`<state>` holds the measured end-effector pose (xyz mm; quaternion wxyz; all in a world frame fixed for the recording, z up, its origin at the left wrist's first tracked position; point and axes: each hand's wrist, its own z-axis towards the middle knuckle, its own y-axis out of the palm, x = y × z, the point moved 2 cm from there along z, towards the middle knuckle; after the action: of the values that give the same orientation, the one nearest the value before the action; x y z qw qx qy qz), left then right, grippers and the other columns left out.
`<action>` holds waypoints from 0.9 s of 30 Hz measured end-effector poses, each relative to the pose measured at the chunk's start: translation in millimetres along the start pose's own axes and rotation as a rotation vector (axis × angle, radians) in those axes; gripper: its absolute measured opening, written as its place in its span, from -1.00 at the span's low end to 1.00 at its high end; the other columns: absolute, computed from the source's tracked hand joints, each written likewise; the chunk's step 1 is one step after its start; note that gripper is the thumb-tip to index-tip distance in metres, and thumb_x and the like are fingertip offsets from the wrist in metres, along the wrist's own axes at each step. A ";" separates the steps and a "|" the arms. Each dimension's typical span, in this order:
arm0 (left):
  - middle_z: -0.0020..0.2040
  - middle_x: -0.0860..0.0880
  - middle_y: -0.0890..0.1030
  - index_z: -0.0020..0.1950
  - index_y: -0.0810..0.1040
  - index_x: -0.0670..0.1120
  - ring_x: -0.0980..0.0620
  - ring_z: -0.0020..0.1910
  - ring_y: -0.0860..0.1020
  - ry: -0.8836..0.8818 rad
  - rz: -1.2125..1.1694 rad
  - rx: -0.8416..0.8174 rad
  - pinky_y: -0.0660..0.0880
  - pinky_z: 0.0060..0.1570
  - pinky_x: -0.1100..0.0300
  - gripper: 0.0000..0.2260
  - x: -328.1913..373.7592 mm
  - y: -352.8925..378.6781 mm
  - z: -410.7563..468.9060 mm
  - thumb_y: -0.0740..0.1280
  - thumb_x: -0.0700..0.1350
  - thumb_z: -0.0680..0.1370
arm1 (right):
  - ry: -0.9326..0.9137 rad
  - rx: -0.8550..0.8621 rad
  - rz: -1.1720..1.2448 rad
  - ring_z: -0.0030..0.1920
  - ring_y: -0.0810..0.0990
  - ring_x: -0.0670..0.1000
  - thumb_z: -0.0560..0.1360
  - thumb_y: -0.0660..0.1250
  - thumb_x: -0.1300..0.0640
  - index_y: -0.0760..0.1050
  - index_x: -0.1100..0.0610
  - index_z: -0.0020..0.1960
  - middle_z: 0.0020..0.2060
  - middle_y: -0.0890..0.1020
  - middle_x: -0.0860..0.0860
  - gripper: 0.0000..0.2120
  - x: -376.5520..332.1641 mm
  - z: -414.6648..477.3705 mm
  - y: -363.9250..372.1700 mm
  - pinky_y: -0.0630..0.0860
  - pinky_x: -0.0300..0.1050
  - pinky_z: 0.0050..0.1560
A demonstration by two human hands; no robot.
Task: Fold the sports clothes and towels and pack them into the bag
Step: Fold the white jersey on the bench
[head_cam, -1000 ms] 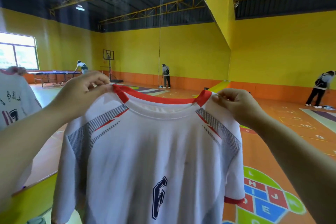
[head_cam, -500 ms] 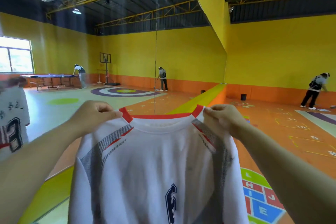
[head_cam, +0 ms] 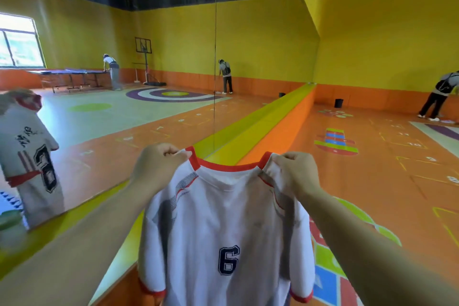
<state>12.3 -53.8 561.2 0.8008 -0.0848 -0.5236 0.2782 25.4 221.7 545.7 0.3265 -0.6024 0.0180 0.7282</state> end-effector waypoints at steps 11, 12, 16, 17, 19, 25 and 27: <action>-0.47 -0.01 0.39 -0.27 0.59 -0.16 0.12 -0.52 0.30 -0.099 -0.115 0.009 0.19 -0.49 0.29 -0.77 5.9 53.2 -43.5 0.45 -0.01 0.44 | -0.007 -0.120 0.164 -0.52 0.33 -0.10 0.46 0.35 0.07 0.54 0.24 -0.34 -0.55 0.47 -0.05 -0.71 -12.9 -60.0 53.2 0.30 -0.20 -0.46; -0.48 -0.01 0.38 -0.28 0.58 -0.16 0.12 -0.53 0.31 -0.094 -0.137 0.005 0.20 -0.50 0.29 -0.76 5.8 55.6 -45.6 0.45 -0.01 0.44 | -0.005 -0.131 0.179 -0.52 0.34 -0.11 0.46 0.35 0.06 0.55 0.23 -0.34 -0.57 0.47 -0.06 -0.71 -14.0 -63.1 56.1 0.30 -0.19 -0.45; -0.50 0.03 0.37 -0.27 0.60 -0.13 0.14 -0.52 0.30 -0.043 -0.169 -0.015 0.20 -0.50 0.29 -0.78 5.1 57.4 -51.2 0.43 0.00 0.46 | -0.028 -0.209 0.228 -0.42 0.41 -0.10 0.48 0.36 0.05 0.59 0.18 -0.31 -0.47 0.56 -0.04 -0.73 -15.6 -70.7 64.3 0.34 -0.17 -0.35; -0.52 0.05 0.34 -0.26 0.60 -0.12 0.14 -0.53 0.29 -0.023 -0.172 -0.019 0.18 -0.51 0.29 -0.79 3.5 55.3 -50.8 0.43 -0.01 0.47 | -0.041 -0.219 0.229 -0.41 0.44 -0.12 0.49 0.36 0.05 0.60 0.14 -0.32 -0.45 0.58 -0.06 -0.75 -15.1 -70.3 63.8 0.36 -0.19 -0.34; -0.50 0.04 0.31 -0.24 0.60 -0.11 0.13 -0.52 0.25 0.034 -0.171 -0.017 0.14 -0.50 0.27 -0.82 -1.2 46.9 -48.4 0.41 -0.04 0.48 | -0.071 -0.195 0.223 -0.43 0.45 -0.19 0.50 0.35 0.05 0.59 0.06 -0.32 -0.47 0.58 -0.13 -0.77 -13.3 -66.3 57.0 0.37 -0.26 -0.35; -0.42 0.08 0.47 -0.19 0.52 0.13 0.17 -0.44 0.34 0.161 -0.108 0.100 0.27 -0.39 0.36 -0.90 -33.6 -4.6 -28.9 0.39 -0.03 0.50 | -0.272 0.029 0.128 -0.19 0.53 -0.07 0.55 0.30 0.07 0.50 -0.13 -0.18 -0.21 0.60 -0.05 -0.85 12.4 -41.3 20.1 0.40 -0.17 -0.15; -0.30 0.18 0.56 -0.19 0.51 0.26 0.23 -0.35 0.42 0.207 -0.107 0.187 0.32 -0.28 0.44 -0.90 -38.2 -24.5 -22.8 0.38 0.05 0.48 | -0.436 0.151 0.124 -0.15 0.49 -0.08 0.53 0.30 0.10 0.50 -0.10 -0.11 -0.16 0.58 0.04 -0.90 14.3 -36.6 7.1 0.38 -0.28 -0.09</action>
<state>29.9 -91.0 531.4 0.8685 -0.0098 -0.4139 0.2724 52.7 207.2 520.4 0.3214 -0.4025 0.0382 0.8563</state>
